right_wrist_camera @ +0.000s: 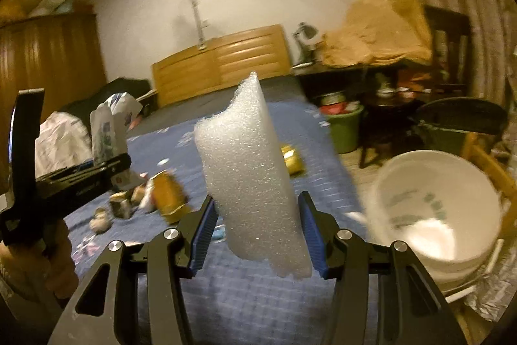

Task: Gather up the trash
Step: 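Carry wipes packet and foam to the bucket and open both tools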

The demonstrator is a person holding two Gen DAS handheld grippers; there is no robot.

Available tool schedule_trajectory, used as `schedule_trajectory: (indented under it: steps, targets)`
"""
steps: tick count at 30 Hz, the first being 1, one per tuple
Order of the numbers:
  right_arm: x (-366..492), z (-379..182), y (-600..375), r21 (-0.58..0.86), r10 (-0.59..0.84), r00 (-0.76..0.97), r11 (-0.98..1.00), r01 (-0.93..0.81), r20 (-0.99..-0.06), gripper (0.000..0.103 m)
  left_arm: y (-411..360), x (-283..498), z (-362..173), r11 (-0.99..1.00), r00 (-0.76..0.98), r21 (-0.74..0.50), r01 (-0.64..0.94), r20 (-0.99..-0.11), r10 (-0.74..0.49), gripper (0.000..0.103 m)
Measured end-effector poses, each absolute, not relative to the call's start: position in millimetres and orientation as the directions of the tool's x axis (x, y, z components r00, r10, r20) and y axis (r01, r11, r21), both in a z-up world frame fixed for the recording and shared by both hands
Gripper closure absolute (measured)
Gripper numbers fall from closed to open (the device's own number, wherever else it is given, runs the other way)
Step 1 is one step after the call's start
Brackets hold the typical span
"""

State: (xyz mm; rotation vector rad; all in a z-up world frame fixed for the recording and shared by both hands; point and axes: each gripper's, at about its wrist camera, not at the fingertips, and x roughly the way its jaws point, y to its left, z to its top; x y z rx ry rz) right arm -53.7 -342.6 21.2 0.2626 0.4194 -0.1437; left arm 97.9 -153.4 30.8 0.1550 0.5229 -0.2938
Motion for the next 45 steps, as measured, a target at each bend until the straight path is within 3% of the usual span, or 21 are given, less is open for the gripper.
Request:
schedule_trajectory:
  steps: [11,17,27,45]
  targets:
    - [-100,19,-472,0.176,-0.331,0.831,0.878,0.444,-0.448,0.051,-278,93,18,0.838,0.716,0.070,0.541,-0.561,-0.415,0.064]
    - [-121,6,-544,0.210,-0.383,0.777,0.816,0.538,-0.500,0.051,-344,87,5,0.752,0.633,0.071,0.655,-0.596,-0.495,0.064]
    - [-117,-21,-614,0.269,-0.361,0.739,0.768,0.581,-0.569,0.051,-426,85,-21,0.627,0.510,0.072,0.776,-0.657,-0.555,0.064]
    - [-82,-49,-633,0.311,-0.278,0.736,0.772,0.553,-0.617,0.051,-460,87,-51,0.574,0.442,0.068,0.816,-0.712,-0.545,0.064]
